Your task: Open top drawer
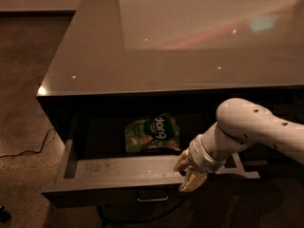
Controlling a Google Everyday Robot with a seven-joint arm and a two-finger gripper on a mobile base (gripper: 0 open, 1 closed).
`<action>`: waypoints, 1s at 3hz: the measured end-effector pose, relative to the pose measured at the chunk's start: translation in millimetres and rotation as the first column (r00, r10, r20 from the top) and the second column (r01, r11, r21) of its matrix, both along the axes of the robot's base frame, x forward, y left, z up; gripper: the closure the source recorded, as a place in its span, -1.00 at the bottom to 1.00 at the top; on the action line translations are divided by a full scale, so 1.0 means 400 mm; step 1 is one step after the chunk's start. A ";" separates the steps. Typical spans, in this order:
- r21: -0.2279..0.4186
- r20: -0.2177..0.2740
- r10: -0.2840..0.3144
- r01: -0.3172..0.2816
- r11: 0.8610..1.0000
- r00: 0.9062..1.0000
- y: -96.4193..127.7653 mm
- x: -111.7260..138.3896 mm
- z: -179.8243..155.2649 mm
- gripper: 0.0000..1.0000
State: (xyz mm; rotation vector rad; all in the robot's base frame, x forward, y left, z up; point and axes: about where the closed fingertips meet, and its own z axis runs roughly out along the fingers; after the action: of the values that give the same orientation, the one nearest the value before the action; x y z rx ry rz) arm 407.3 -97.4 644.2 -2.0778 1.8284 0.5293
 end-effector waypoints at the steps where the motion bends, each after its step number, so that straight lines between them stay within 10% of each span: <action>1: 0.000 0.000 0.000 0.000 1.000 1.000 0.000 0.000 0.000 0.16; 3: 0.000 0.000 0.000 0.000 1.000 1.000 0.000 0.000 0.000 -0.76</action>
Offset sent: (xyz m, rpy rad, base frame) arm 0.0000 0.0000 0.0000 0.0000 0.0000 0.0000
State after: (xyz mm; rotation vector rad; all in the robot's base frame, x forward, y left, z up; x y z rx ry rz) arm 407.3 -97.4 644.1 -2.0779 1.8284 0.5293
